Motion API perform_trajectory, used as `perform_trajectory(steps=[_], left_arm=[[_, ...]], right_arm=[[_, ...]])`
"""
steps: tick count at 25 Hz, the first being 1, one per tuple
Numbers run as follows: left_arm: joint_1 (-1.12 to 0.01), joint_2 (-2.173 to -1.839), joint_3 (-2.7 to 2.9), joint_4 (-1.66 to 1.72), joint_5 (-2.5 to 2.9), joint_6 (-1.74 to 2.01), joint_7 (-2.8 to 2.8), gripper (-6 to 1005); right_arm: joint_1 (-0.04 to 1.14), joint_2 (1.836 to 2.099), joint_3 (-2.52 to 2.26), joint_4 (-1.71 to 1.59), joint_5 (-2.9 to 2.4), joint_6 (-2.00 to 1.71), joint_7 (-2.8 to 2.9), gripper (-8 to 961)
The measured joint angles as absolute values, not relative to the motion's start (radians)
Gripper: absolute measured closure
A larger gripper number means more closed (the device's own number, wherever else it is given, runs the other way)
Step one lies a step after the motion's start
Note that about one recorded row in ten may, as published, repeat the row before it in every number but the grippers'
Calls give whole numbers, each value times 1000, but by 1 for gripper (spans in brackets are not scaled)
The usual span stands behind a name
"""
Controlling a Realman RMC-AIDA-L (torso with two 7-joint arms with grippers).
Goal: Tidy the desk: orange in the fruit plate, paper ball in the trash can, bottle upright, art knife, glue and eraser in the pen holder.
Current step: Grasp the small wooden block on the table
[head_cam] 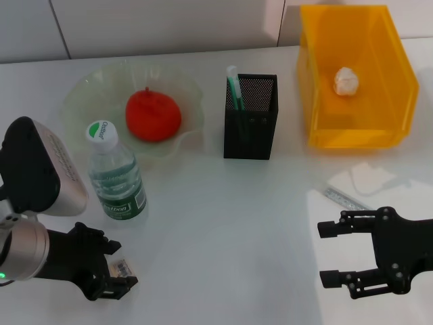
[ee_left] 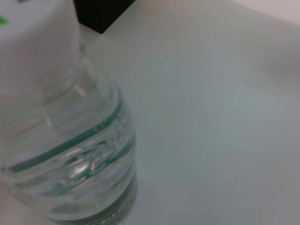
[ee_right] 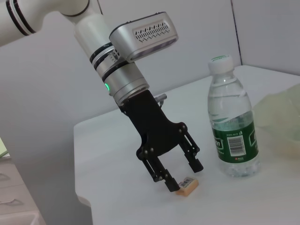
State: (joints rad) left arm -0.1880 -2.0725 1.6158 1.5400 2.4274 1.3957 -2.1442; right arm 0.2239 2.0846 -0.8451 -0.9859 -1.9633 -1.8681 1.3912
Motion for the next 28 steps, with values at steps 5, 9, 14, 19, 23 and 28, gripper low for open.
perform_trajectory(steps=[5, 9, 14, 19, 23, 28], left_arm=[[-189, -2072, 1632, 1531, 2429, 1392, -2145, 352], [-190, -2072, 1639, 1528, 2439, 1391, -2143, 356], [-190, -2071, 1640, 1526, 2440, 1385, -2141, 361], [-191, -2071, 1640, 1514, 2441, 1380, -2137, 366], [-196, -2071, 1646, 1510, 2441, 1373, -2137, 370], [-224, -2070, 1655, 1476, 2442, 1371, -2137, 375]], right_arm=[[224, 2084, -845, -986, -1963, -1868, 1391, 179], [225, 2083, -845, -986, -1963, -1867, 1391, 180], [225, 2083, -845, -986, -1963, -1866, 1391, 179], [225, 2083, -845, -986, -1963, -1860, 1391, 180], [225, 2083, -845, -986, -1963, -1859, 1391, 180], [225, 2083, -845, -986, -1963, -1859, 1391, 180]])
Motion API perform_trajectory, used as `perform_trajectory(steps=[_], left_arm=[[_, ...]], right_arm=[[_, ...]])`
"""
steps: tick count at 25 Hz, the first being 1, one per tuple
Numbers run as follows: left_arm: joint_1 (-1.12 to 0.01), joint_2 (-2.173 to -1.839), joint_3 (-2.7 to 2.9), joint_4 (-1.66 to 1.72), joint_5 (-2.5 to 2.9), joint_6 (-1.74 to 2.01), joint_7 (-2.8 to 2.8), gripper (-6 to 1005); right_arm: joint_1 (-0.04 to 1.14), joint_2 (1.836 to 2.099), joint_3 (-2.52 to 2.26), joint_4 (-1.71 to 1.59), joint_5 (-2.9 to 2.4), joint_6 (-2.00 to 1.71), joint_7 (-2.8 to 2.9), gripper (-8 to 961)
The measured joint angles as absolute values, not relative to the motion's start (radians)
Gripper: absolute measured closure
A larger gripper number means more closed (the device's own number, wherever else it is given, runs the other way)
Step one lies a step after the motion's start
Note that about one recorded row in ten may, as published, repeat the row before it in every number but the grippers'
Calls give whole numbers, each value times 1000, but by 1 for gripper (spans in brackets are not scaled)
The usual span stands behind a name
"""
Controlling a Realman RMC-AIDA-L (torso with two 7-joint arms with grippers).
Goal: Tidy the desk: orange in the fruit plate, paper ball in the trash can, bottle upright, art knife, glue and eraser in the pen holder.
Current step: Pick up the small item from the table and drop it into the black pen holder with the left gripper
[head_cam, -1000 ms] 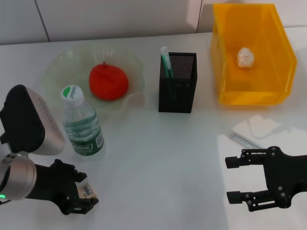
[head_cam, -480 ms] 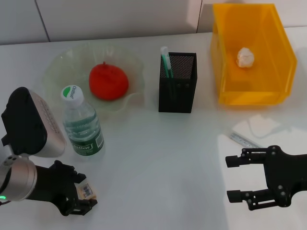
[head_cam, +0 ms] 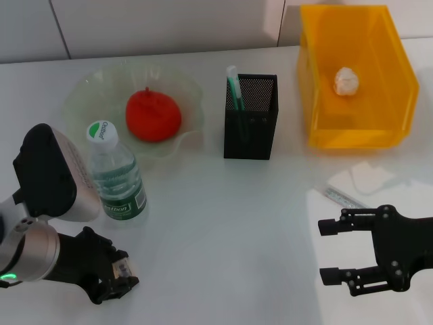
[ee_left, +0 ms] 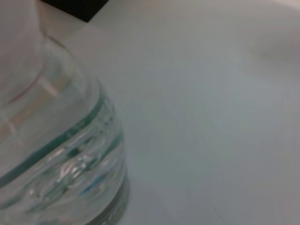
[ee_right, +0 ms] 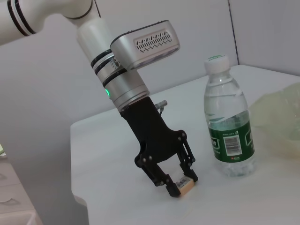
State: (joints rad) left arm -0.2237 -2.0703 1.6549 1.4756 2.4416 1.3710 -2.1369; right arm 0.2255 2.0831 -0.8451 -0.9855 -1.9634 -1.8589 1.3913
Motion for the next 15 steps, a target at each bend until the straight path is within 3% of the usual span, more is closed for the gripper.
perform_trajectory(steps=[1, 3, 15], left_arm=[[-225, -2070, 1658, 1475, 2442, 1371, -2135, 376], [-219, -2071, 1663, 1498, 2436, 1385, -2134, 570], [-160, -2069, 1576, 1763, 2057, 1563, -1999, 576]], right_arm=[[226, 2083, -845, -985, -1963, -1859, 1391, 179], [225, 2083, -845, -985, -1963, -1859, 1391, 179], [224, 2083, -828, -985, -1963, -1862, 1392, 179]])
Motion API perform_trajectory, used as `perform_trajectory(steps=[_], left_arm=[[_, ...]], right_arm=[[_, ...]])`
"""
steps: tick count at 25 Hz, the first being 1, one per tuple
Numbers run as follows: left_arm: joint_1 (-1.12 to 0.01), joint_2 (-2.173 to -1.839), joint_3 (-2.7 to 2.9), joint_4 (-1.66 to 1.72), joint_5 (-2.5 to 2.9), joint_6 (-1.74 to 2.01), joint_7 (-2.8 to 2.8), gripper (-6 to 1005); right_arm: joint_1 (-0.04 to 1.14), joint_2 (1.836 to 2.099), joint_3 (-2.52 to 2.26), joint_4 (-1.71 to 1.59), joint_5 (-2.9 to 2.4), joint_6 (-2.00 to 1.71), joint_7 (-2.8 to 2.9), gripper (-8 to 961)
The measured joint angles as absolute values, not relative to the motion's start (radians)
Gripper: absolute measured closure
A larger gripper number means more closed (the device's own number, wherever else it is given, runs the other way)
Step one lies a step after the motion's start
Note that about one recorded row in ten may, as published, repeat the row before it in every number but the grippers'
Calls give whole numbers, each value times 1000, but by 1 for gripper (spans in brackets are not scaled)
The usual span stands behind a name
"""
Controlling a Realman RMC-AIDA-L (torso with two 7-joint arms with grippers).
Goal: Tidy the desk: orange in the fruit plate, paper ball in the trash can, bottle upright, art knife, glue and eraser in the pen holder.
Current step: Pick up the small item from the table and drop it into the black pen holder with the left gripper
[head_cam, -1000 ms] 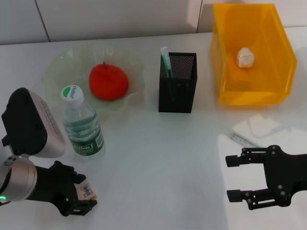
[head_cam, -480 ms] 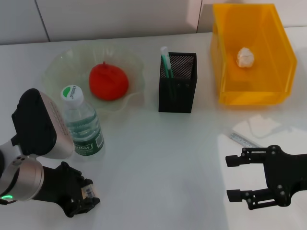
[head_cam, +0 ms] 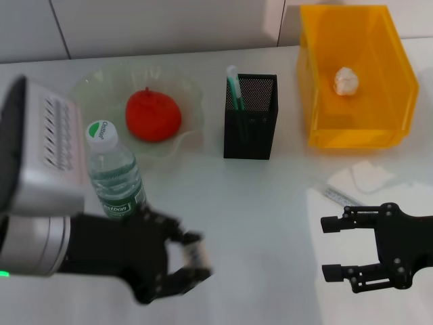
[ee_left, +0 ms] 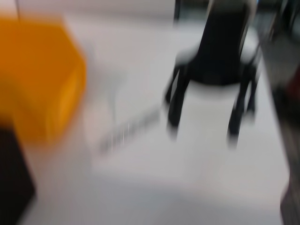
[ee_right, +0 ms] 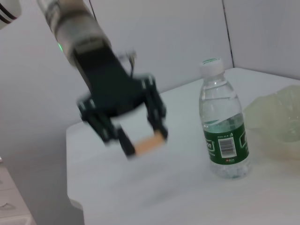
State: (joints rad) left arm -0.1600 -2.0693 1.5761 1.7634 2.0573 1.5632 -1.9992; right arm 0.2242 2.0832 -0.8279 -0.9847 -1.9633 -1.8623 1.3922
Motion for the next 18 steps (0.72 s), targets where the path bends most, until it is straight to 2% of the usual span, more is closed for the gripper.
perform_trajectory(steps=[2, 8, 11, 12, 18], left_arm=[[-166, -2072, 1543, 1760, 1850, 1496, -1919, 572], [-244, -2073, 1620, 1639, 1731, 1162, -1832, 559], [-317, -2073, 1684, 1553, 1750, 980, -1831, 553], [-383, -2074, 1715, 1487, 1773, 907, -1832, 551], [-503, -2079, 1787, 1348, 1854, 750, -1843, 538]], right_arm=[[225, 2083, -822, -981, -1963, -1862, 1392, 179], [227, 2083, -822, -970, -1963, -1860, 1391, 180], [227, 2083, -822, -969, -1962, -1859, 1391, 180], [227, 2083, -822, -968, -1962, -1859, 1391, 180], [233, 2083, -822, -962, -1962, -1859, 1391, 180]])
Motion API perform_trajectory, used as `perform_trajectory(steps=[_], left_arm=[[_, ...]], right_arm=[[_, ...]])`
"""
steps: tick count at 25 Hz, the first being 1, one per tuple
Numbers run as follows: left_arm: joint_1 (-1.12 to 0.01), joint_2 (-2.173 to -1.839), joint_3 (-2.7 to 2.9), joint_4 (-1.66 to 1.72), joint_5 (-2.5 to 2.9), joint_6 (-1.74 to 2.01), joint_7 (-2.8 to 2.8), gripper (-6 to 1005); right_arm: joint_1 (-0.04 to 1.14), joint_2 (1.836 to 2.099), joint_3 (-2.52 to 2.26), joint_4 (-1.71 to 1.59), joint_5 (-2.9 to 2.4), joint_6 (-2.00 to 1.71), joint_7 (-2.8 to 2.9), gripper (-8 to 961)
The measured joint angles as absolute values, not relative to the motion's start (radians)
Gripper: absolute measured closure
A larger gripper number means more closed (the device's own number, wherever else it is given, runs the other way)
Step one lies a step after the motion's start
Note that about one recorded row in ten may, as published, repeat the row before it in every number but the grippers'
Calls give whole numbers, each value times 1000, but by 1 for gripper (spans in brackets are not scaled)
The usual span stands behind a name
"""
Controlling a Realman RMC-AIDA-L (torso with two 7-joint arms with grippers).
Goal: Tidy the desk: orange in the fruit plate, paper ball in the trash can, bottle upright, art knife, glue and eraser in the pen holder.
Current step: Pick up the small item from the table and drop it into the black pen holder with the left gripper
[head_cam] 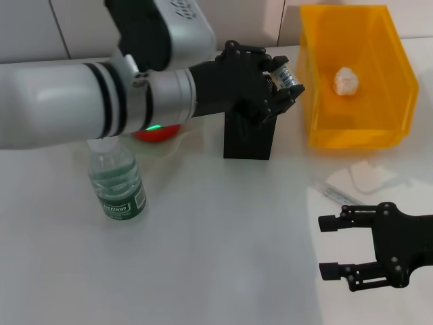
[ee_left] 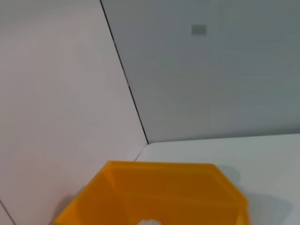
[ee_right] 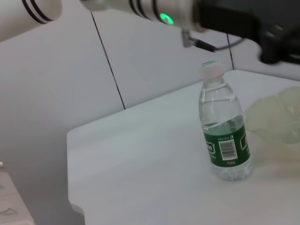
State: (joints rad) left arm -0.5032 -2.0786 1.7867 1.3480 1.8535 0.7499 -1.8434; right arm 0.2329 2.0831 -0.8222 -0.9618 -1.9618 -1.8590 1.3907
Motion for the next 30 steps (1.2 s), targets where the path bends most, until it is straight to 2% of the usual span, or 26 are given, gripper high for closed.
perform_trajectory(steps=[4, 9, 30], left_arm=[[-585, -2080, 1834, 1221, 1923, 632, -1853, 529], [-625, -2080, 1837, 1151, 1965, 571, -1880, 519], [-653, -2080, 1863, 1120, 1976, 500, -1884, 474]], right_arm=[[244, 2083, -822, -946, -1960, -1859, 1391, 180], [256, 2083, -822, -944, -1960, -1859, 1392, 180], [262, 2083, -831, -942, -1960, -1866, 1397, 180]])
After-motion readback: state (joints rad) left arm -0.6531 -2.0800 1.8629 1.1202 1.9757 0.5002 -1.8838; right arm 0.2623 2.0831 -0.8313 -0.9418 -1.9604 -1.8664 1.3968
